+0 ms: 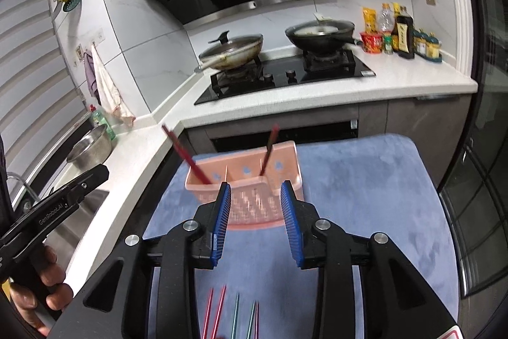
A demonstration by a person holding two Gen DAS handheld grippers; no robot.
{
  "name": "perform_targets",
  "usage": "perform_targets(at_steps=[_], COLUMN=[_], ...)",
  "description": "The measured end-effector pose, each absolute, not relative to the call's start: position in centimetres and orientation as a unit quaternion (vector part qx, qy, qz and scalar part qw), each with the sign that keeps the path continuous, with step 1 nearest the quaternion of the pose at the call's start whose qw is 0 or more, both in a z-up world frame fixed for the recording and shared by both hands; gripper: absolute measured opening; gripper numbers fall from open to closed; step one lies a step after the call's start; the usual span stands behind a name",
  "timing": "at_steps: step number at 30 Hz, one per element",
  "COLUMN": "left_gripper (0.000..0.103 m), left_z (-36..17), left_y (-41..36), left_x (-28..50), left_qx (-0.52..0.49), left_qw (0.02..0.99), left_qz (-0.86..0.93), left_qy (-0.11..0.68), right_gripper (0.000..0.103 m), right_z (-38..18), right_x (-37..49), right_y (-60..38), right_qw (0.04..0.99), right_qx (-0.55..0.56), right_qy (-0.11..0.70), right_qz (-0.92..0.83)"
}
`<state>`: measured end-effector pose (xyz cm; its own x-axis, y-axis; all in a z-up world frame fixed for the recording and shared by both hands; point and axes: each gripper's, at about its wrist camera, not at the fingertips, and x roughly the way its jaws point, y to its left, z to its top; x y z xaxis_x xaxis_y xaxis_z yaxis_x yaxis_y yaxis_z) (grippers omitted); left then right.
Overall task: Organize utensils
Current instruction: 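Withdraw both tools from the holder back toward the remaining utensils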
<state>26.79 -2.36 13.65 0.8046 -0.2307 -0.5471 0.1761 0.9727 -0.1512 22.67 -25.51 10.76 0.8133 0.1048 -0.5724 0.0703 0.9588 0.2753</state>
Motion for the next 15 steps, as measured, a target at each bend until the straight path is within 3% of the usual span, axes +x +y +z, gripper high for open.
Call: perform_targets(at_steps=[4, 15], left_gripper=[0.043, 0.044], left_z=[11.8, 5.7], left_y=[-1.2, 0.4], left_x=[23.7, 16.4], left_qx=[-0.047, -0.023], left_qw=[0.944, 0.926], left_qz=[-0.104, -0.094], left_qy=[0.31, 0.364], right_gripper=[0.032, 0.032], right_z=[8.9, 2.1], right_x=[19.2, 11.2], right_y=[-25.2, -22.8], right_qw=[0.935, 0.913], right_qx=[0.146, 0.12], right_qy=[0.324, 0.39], right_qz=[0.01, 0.005])
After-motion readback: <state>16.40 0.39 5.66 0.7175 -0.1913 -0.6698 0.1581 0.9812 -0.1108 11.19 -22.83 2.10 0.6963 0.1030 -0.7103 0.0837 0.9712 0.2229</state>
